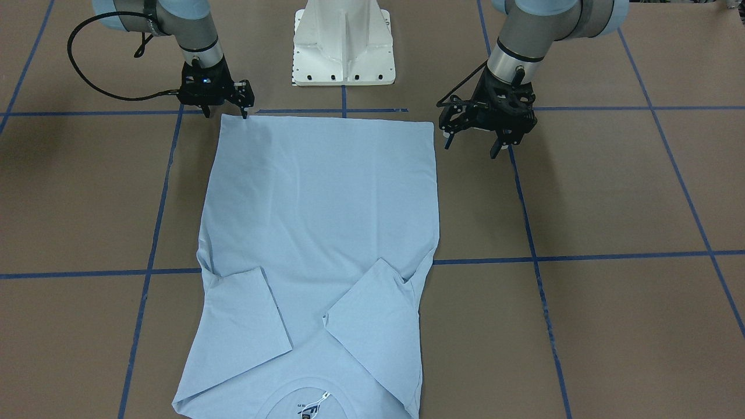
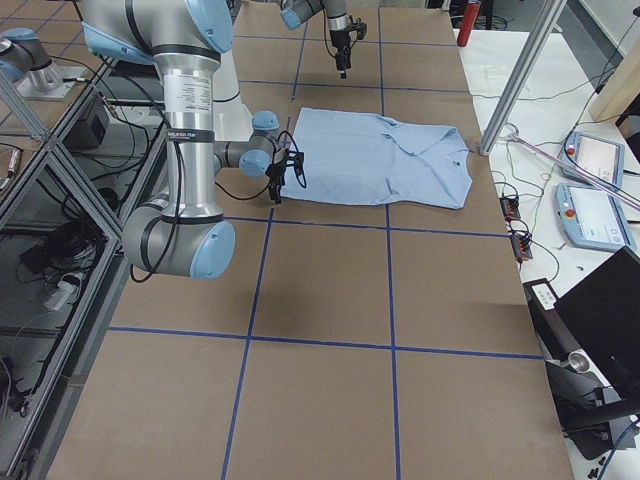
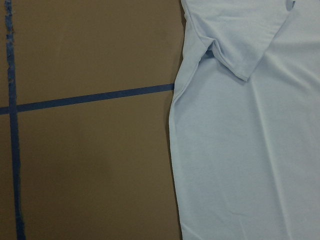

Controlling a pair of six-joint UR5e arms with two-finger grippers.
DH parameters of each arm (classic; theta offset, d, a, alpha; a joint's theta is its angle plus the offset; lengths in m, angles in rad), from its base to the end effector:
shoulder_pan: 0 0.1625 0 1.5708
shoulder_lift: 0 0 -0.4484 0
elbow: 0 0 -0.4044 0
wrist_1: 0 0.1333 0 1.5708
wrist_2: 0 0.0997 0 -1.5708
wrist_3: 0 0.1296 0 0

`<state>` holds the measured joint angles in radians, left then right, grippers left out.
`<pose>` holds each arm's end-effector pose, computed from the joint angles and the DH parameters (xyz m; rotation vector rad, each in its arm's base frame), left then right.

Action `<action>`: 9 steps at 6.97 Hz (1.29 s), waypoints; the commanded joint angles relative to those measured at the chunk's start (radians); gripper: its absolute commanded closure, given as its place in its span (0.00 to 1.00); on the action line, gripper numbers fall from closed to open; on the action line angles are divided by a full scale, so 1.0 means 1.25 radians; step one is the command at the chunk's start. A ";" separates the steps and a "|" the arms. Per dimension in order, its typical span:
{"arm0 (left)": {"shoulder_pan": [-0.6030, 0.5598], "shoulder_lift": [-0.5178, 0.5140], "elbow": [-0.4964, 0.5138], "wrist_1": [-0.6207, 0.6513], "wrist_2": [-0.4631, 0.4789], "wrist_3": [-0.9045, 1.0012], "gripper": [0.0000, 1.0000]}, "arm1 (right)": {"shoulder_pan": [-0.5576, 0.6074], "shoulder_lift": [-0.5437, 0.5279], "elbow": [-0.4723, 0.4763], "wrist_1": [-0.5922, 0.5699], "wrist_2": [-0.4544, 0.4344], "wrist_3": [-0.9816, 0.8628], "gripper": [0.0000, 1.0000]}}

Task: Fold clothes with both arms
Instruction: 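Move the right gripper to the shirt hem corner nearest the robot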

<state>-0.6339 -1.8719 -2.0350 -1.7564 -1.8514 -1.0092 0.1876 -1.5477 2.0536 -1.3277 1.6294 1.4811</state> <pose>0.4128 -0.4243 0.3018 0.3172 0.9259 0.0670 -0.4926 -0.2215 0.4417 0.0482 -0.7495 0.0713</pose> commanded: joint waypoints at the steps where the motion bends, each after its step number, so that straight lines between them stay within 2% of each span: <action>1: 0.000 -0.001 0.002 0.000 0.001 0.002 0.00 | 0.006 0.001 0.004 0.001 0.012 -0.001 0.62; 2: 0.000 -0.001 0.002 0.000 0.002 0.002 0.00 | 0.016 0.000 0.015 0.001 0.028 -0.002 0.88; 3: 0.000 -0.002 0.003 0.001 0.004 0.002 0.00 | 0.039 -0.003 0.030 0.001 0.071 -0.003 1.00; 8: 0.019 -0.006 0.034 0.000 0.006 -0.001 0.00 | 0.040 -0.004 0.031 0.001 0.053 0.010 1.00; 9: 0.066 -0.003 0.031 0.000 0.006 -0.096 0.00 | 0.041 0.002 0.033 0.001 0.055 0.009 1.00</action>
<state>-0.6008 -1.8791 -1.9986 -1.7564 -1.8446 -1.0383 0.2383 -1.5501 2.0920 -1.3269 1.7019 1.4934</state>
